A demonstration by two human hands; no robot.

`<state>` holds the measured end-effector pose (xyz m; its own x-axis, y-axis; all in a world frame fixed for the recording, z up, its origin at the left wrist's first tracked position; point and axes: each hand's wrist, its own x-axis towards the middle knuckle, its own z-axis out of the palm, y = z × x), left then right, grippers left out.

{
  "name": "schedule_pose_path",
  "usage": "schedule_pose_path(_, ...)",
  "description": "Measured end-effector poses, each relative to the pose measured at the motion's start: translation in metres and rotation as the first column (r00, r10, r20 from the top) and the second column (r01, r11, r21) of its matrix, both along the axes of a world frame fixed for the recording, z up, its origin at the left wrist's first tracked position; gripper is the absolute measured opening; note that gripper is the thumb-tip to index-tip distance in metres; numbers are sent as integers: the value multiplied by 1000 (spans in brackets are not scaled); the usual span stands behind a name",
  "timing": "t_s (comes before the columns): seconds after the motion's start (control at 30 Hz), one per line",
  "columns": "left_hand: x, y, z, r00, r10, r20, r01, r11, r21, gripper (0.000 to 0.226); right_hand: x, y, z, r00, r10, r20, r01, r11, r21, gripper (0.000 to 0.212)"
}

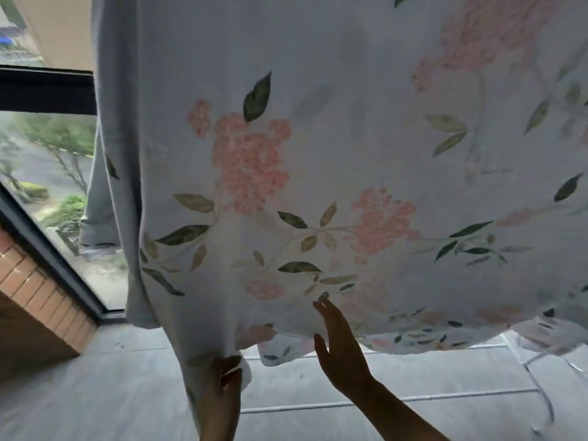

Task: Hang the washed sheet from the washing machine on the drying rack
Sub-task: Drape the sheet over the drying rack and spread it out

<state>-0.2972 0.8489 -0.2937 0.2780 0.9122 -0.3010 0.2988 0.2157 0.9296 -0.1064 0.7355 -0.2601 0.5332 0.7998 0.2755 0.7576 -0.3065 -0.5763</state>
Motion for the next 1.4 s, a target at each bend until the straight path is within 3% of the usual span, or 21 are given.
schedule_pose_path(0.07, 16, -6, -16, 999, 37, 17, -37, 999, -31, 15, 11, -3, -18, 995, -41, -92, 42, 999, 15, 53)
schedule_pose_path(0.27, 53, -39, -45, 993, 100, 59, -94, 991, -99, 33, 36, -30, -64, 928, -121, -352, 138, 990, 22, 50)
schedule_pose_path(0.37, 73, -56, -84, 998, 23, 54, -17, 994, -111, 41, 55, -32, -94, 851, -167, -497, 185, 983, -13, 50)
schedule_pose_path(0.47, 106, -66, -134, 994, -30, 106, 47, 987, -154, 33, 78, -28, -147, 646, -196, -738, 259, 966, -30, 41)
schedule_pose_path(0.57, 127, -66, -191, 987, -18, 160, 52, 976, -212, 30, 91, -25, -210, 319, -144, -937, 314, 949, -39, 33)
schedule_pose_path(0.67, 134, -53, -261, 974, 45, 224, 12, 969, -246, 29, 99, -11, -283, 104, -48, -993, 325, 946, -12, 85)
schedule_pose_path(0.8, 143, -23, -340, 890, 210, 405, -68, 939, -338, 17, 108, 17, -359, -129, 154, -980, 326, 939, 105, 67)
schedule_pose_path(0.87, 145, -2, -367, 792, 316, 523, -147, 929, -339, 37, 110, 38, -386, -158, 284, -946, 302, 926, 227, 71)
schedule_pose_path(0.93, 147, 25, -376, 672, 369, 642, -195, 924, -328, 42, 114, 59, -393, -183, 424, -887, 271, 889, 369, 77)
schedule_pose_path(1.07, 139, 76, -355, 428, 299, 853, -189, 952, -240, 54, 106, 97, -397, -271, 587, -763, 251, 808, 533, 66)
schedule_pose_path(1.17, 125, 96, -332, 291, 233, 928, -204, 963, -178, 45, 97, 111, -388, -257, 652, -713, 196, 758, 622, 71)
schedule_pose_path(1.27, 111, 101, -330, 263, 271, 926, -289, 938, -193, 47, 87, 117, -381, -204, 665, -719, 231, 746, 625, 72)
schedule_pose_path(1.4, 103, 97, -341, 363, 333, 870, -398, 900, -179, 24, 81, 119, -381, -70, 621, -781, 341, 750, 566, 43)
